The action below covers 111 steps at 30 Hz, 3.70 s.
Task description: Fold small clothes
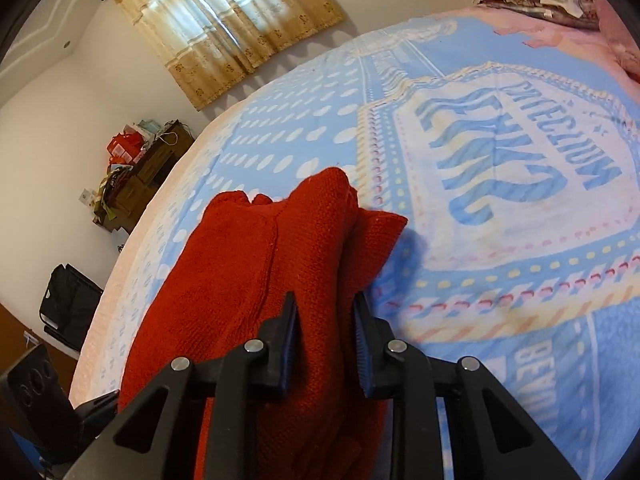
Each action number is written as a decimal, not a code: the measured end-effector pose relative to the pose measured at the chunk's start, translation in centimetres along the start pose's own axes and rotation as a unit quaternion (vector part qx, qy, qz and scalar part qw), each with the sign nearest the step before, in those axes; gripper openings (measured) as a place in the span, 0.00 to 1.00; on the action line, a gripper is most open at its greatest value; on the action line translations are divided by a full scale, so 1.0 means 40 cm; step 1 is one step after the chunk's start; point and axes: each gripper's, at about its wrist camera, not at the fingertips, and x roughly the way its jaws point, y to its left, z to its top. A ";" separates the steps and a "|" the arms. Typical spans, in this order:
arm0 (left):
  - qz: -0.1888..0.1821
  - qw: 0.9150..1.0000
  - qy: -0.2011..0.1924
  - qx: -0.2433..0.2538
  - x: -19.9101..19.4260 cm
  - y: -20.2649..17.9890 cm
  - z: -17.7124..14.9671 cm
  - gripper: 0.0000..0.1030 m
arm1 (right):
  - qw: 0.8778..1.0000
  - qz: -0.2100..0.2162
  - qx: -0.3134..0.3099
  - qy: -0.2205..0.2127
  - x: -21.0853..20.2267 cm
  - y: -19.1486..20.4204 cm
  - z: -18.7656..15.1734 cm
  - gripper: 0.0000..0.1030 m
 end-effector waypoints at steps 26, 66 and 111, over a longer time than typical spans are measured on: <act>0.125 0.992 -0.020 0.028 -0.357 0.180 -0.132 0.44 | 0.991 0.112 -0.054 0.041 0.073 0.448 -0.175 0.23; 0.168 0.983 -0.052 -0.058 -0.562 0.398 -0.308 0.43 | 0.971 0.174 -0.124 0.104 0.203 0.788 -0.337 0.23; 0.221 0.963 -0.094 -0.118 -0.582 0.476 -0.387 0.62 | 0.959 0.131 -0.234 0.092 0.075 0.921 -0.533 0.41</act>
